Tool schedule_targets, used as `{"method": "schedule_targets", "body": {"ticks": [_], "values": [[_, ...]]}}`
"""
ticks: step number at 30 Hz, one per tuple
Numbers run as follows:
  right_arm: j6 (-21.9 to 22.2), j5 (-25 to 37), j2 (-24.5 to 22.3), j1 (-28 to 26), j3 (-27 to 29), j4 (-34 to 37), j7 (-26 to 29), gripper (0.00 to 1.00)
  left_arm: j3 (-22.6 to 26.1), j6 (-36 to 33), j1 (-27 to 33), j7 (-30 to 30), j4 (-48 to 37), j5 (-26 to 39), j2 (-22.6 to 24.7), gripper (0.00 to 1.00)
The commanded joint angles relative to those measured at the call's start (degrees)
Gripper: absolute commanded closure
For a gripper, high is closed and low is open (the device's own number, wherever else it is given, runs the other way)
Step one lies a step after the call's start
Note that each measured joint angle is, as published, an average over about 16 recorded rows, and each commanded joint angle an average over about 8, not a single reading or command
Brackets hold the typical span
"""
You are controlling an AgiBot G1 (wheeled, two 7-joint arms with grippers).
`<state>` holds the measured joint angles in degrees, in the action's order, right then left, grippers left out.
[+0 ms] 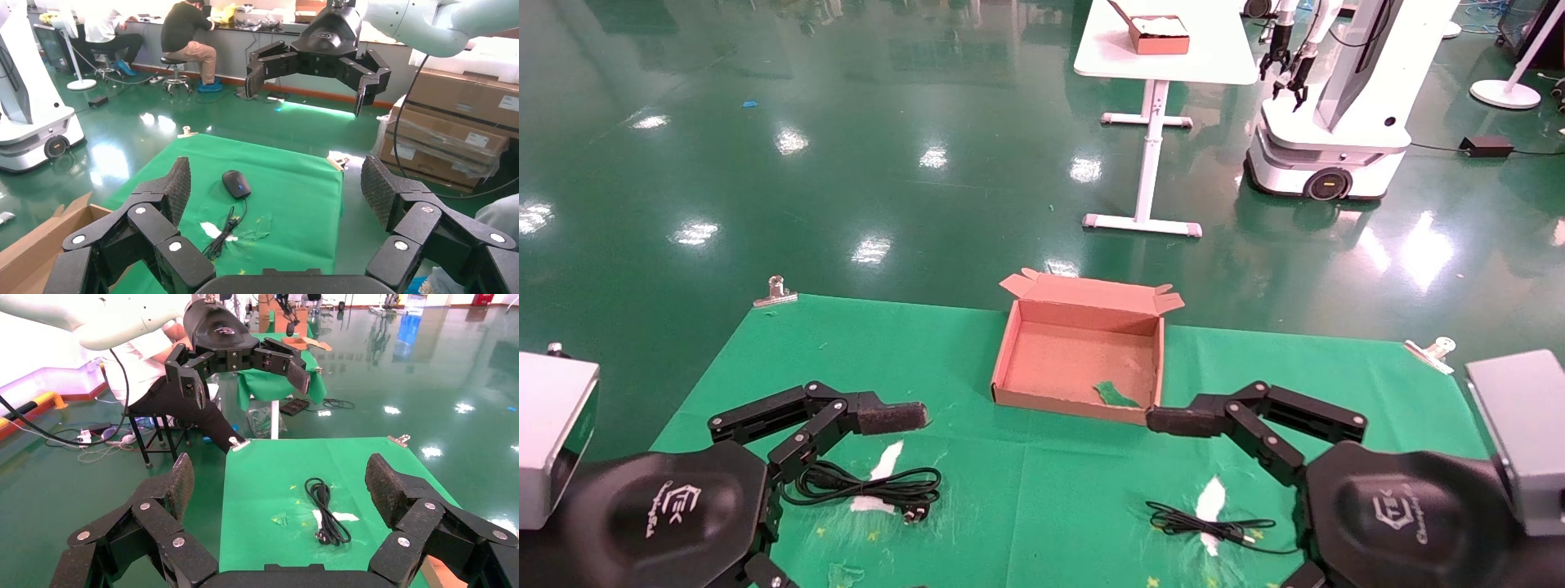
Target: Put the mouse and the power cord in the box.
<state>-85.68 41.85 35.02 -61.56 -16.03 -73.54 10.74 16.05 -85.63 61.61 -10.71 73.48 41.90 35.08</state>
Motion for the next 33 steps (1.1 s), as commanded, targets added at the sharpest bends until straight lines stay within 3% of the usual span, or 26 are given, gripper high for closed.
{"method": "schedule_targets", "body": {"ticks": [1, 26, 33], "values": [[0.0, 0.0, 0.0, 0.0, 0.0, 0.0, 0.0, 0.0, 0.0, 0.0, 0.0, 0.0, 0.0, 0.0, 0.0, 0.0], [-0.03, 0.04, -0.04, 0.05, 0.01, 0.01, -0.01, 0.0, 0.02, 0.0, -0.02, 0.03, -0.05, 0.05, 0.03, 0.0], [-1.0, 2.15, 0.11, -0.83, -0.69, 2.79, -1.74, 0.0, 0.99, -0.61, 1.27, 1.49, -1.8, 2.69, 0.57, 0.0]]}}
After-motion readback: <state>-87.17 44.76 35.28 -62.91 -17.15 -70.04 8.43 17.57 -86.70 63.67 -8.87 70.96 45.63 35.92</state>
